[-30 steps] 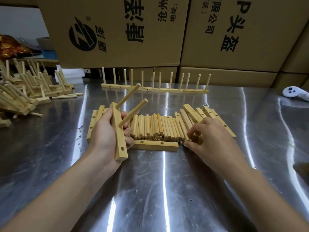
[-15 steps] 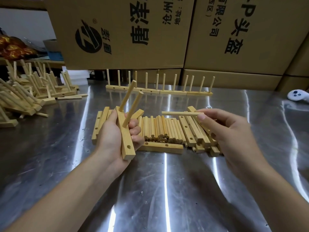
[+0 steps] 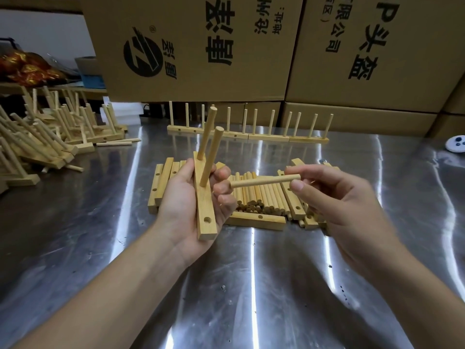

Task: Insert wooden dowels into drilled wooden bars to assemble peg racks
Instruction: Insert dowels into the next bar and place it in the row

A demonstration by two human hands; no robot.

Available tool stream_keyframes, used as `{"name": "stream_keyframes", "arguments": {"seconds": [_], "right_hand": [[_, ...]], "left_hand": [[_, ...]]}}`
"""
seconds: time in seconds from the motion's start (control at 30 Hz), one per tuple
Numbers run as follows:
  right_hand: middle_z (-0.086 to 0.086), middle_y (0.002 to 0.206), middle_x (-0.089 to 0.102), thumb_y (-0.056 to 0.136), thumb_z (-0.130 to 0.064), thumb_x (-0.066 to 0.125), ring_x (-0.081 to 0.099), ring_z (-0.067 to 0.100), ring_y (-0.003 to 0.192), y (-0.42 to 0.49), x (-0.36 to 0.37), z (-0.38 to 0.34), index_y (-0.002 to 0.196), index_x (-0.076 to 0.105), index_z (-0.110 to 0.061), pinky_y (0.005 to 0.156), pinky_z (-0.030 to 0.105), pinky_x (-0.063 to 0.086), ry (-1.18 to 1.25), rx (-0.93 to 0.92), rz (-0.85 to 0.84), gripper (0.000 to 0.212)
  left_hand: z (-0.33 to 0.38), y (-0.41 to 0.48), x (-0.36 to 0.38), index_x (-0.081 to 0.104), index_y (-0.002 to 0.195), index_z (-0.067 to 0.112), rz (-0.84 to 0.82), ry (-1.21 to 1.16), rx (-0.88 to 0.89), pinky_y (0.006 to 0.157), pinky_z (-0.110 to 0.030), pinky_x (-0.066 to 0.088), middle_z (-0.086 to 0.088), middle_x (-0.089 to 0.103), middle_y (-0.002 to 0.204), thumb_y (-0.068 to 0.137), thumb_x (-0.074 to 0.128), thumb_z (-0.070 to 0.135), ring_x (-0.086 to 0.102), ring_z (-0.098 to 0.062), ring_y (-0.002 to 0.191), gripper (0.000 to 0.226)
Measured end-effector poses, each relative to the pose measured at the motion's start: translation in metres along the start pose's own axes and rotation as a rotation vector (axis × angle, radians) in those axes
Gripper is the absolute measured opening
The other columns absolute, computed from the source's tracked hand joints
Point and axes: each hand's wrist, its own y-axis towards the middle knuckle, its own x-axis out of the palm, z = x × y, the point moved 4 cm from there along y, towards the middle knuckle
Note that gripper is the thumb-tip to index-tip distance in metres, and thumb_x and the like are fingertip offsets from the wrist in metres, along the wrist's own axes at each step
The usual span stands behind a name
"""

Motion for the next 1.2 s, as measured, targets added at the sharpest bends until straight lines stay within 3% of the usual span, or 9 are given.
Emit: {"name": "stream_keyframes", "arguments": {"seconds": [0.1, 0.17, 0.3, 0.5, 0.6, 0.67, 0.8, 1.0, 1.2], "right_hand": [[-0.011, 0.081, 0.06, 0.09, -0.038, 0.075, 0.051, 0.006, 0.069, -0.002, 0.003, -0.004, 0.11, 0.08, -0.032, 0.06, 0.016, 0.041, -0.066, -0.005, -0.04, 0.021], [-0.011, 0.079, 0.057, 0.092, -0.031, 0.07, 0.05, 0.005, 0.068, -0.003, 0.009, -0.007, 0.104, 0.077, -0.031, 0.058, 0.013, 0.041, -0.134, -0.009, -0.07, 0.014], [-0.01, 0.079, 0.052, 0.095, -0.031, 0.058, 0.047, 0.009, 0.072, -0.01, 0.026, -0.011, 0.101, 0.067, -0.029, 0.064, 0.024, 0.04, -0.206, 0.018, -0.161, 0.011], [-0.007, 0.083, 0.056, 0.103, -0.037, 0.047, 0.047, 0.007, 0.072, -0.023, 0.057, -0.009, 0.101, 0.058, -0.03, 0.062, 0.026, 0.041, -0.319, 0.002, -0.255, 0.013], [-0.006, 0.081, 0.058, 0.102, -0.039, 0.047, 0.05, 0.011, 0.07, -0.025, 0.058, -0.006, 0.102, 0.058, -0.032, 0.061, 0.028, 0.044, -0.306, 0.01, -0.29, 0.012], [-0.007, 0.08, 0.061, 0.103, -0.035, 0.056, 0.055, 0.019, 0.072, -0.024, 0.054, -0.009, 0.103, 0.061, -0.031, 0.063, 0.04, 0.048, -0.257, -0.015, -0.276, 0.006], [-0.005, 0.084, 0.065, 0.099, -0.026, 0.065, 0.059, 0.012, 0.071, -0.019, 0.042, -0.023, 0.103, 0.07, -0.028, 0.061, 0.027, 0.05, -0.186, -0.126, -0.21, 0.006], [-0.005, 0.088, 0.069, 0.1, -0.028, 0.066, 0.066, 0.019, 0.077, -0.022, 0.038, -0.034, 0.104, 0.072, -0.029, 0.067, 0.026, 0.055, -0.261, -0.18, -0.213, 0.008], [-0.009, 0.093, 0.07, 0.099, -0.024, 0.068, 0.069, 0.02, 0.085, -0.025, 0.04, -0.04, 0.105, 0.072, -0.028, 0.069, 0.029, 0.057, -0.393, -0.24, -0.205, 0.008]], "left_hand": [[0.0, 0.002, -0.003, 0.066, 0.074, 0.01, 0.02, 0.022, 0.017, 0.041, -0.02, 0.044, -0.003, 0.056, 0.072, 0.114, 0.038, 0.047, 0.045, -0.008, 0.048, 0.061], [0.0, 0.004, -0.006, 0.064, 0.082, 0.01, 0.047, 0.058, 0.032, 0.042, -0.02, 0.044, -0.003, 0.057, 0.072, 0.113, 0.039, 0.049, 0.045, -0.008, 0.048, 0.056], [-0.002, 0.005, -0.01, 0.054, 0.099, 0.015, 0.068, 0.104, 0.025, 0.043, -0.021, 0.046, -0.002, 0.056, 0.071, 0.112, 0.042, 0.052, 0.044, -0.008, 0.048, 0.041], [-0.01, 0.004, -0.008, 0.053, 0.114, 0.018, 0.02, 0.213, 0.025, 0.049, -0.023, 0.047, 0.0, 0.053, 0.072, 0.111, 0.04, 0.055, 0.048, -0.011, 0.053, 0.039], [-0.007, 0.005, -0.009, 0.055, 0.108, 0.018, 0.032, 0.203, 0.043, 0.048, -0.023, 0.046, 0.001, 0.051, 0.07, 0.111, 0.039, 0.055, 0.048, -0.01, 0.053, 0.04], [-0.002, 0.007, -0.012, 0.054, 0.102, 0.019, 0.058, 0.21, 0.057, 0.047, -0.022, 0.043, 0.002, 0.05, 0.07, 0.111, 0.039, 0.055, 0.046, -0.01, 0.052, 0.041], [0.007, 0.01, -0.017, 0.051, 0.092, 0.02, 0.084, 0.182, 0.078, 0.046, -0.02, 0.035, 0.003, 0.046, 0.068, 0.111, 0.04, 0.055, 0.041, -0.009, 0.052, 0.041], [0.016, 0.014, -0.022, 0.055, 0.087, 0.02, 0.098, 0.149, 0.107, 0.041, -0.021, 0.033, 0.003, 0.044, 0.065, 0.109, 0.047, 0.055, 0.04, -0.009, 0.05, 0.042], [0.017, 0.013, -0.024, 0.054, 0.095, 0.019, 0.139, 0.318, 0.161, 0.043, -0.022, 0.033, 0.003, 0.046, 0.065, 0.107, 0.048, 0.061, 0.04, -0.009, 0.052, 0.044]]}}
